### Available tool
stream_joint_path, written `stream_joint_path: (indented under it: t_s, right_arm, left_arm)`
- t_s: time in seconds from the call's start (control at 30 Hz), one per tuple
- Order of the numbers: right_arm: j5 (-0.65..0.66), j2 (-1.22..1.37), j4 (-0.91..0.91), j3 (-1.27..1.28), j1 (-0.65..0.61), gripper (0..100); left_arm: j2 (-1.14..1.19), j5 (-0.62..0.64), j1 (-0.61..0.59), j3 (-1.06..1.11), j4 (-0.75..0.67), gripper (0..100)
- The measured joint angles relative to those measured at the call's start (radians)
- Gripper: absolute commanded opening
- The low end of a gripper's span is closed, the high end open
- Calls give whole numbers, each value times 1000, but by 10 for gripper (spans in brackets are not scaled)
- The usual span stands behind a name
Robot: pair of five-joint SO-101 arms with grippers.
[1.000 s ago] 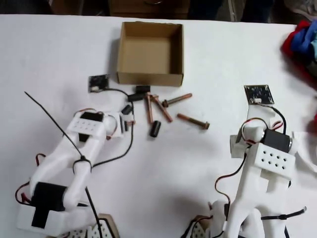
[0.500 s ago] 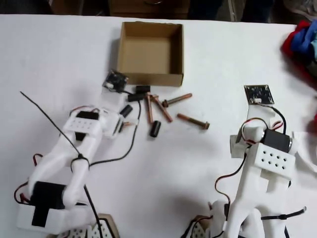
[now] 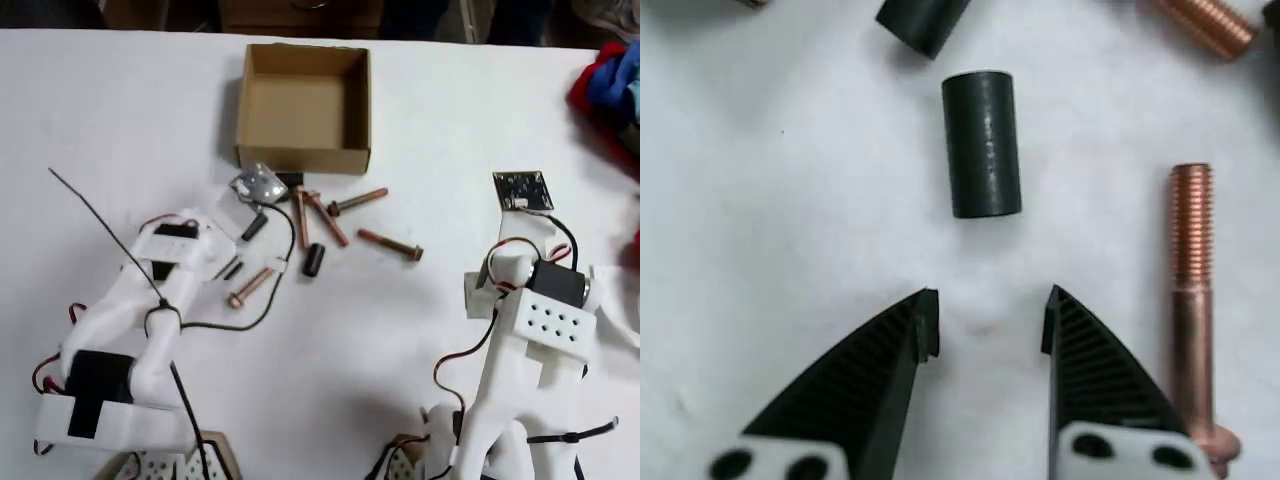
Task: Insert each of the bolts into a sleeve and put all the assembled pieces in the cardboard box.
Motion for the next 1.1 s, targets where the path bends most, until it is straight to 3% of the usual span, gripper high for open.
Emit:
stream_joint_path:
  t_s: [0.2, 0.5, 0.77, 1.1]
  right_arm:
    - [0, 0, 0, 0, 0, 22]
    - [0, 0, 0, 0, 0, 22]
    - [0, 0, 0, 0, 0, 22]
    - [0, 0, 0, 0, 0, 22]
  left_arm:
    - [0, 77, 0, -83, 41, 193]
    - [0, 256, 71, -227, 443, 191]
    - [0, 117, 81, -204, 514, 191]
    - [0, 86, 83, -196, 519, 193]
